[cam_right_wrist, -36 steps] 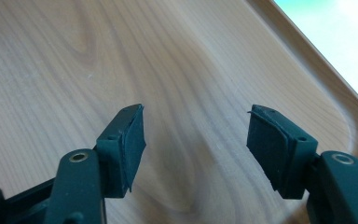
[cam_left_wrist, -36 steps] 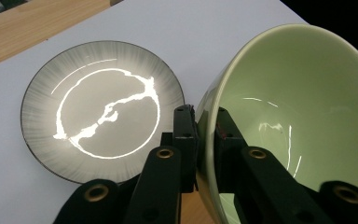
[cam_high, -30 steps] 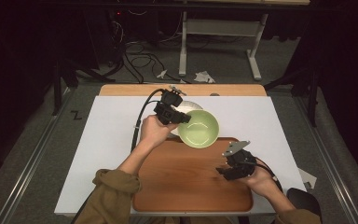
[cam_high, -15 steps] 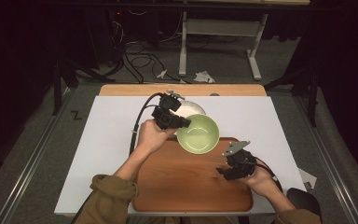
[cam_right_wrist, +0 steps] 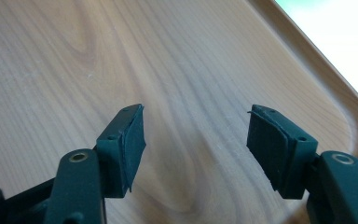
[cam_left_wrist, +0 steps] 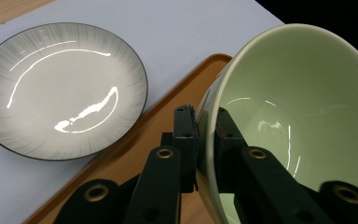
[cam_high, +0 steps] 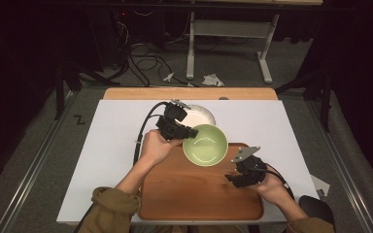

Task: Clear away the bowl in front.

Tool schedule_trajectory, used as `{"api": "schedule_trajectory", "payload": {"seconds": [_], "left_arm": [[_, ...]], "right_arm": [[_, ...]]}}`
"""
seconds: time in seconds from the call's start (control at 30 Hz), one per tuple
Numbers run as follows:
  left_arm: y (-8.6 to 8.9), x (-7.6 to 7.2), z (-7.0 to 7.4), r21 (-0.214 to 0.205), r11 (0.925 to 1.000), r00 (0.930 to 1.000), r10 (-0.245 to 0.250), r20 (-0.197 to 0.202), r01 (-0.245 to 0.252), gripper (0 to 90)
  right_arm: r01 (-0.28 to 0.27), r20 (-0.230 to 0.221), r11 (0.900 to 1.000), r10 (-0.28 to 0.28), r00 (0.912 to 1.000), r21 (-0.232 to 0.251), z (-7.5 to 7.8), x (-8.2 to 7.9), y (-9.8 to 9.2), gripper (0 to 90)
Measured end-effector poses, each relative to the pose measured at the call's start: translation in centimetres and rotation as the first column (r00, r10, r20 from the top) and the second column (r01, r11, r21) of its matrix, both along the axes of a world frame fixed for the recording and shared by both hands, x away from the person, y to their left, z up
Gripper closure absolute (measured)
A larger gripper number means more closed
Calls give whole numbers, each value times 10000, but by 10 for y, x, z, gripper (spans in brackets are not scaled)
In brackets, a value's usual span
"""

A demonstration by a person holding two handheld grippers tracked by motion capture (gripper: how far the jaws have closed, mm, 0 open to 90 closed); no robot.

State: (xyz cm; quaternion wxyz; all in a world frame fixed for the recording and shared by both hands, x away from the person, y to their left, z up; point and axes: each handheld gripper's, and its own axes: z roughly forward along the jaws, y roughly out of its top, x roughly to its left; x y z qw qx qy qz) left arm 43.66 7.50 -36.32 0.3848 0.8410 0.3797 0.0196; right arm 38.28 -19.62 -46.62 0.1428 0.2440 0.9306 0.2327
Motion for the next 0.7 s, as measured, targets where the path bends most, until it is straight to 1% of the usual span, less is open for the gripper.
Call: {"api": "schedule_trajectory", "payload": {"seconds": [0.2, 0.4, 0.7], "left_arm": [[3, -4, -1, -77, 10000, 10000, -22, -5, 22, 826], [5, -7, -3, -32, 9999, 10000, -98, -11, 98, 826], [9, -11, -6, -96, 9999, 10000, -36, -15, 36, 826]], "right_arm": [[-1, 16, 10000, 1, 10000, 10, 0, 0, 0, 369], [49, 13, 10000, -49, 10000, 55, 1, 0, 0, 370], [45, 9, 10000, -45, 10000, 30, 0, 0, 0, 370]]}}
